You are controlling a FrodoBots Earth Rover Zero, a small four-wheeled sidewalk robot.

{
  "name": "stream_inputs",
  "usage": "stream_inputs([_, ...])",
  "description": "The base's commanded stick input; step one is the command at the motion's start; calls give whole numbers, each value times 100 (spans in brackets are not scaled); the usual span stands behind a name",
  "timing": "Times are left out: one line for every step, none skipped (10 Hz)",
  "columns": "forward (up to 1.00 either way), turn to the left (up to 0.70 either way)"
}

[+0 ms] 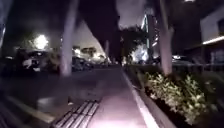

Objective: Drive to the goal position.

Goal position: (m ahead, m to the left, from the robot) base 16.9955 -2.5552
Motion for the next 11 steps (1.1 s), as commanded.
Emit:
stream_inputs([45,0])
stream_inputs([45,0])
stream_inputs([45,0])
stream_inputs([45,0])
stream_inputs([45,0])
stream_inputs([45,0])
stream_inputs([45,0])
stream_inputs([45,0])
stream_inputs([45,0])
stream_inputs([45,0])
stream_inputs([45,0])
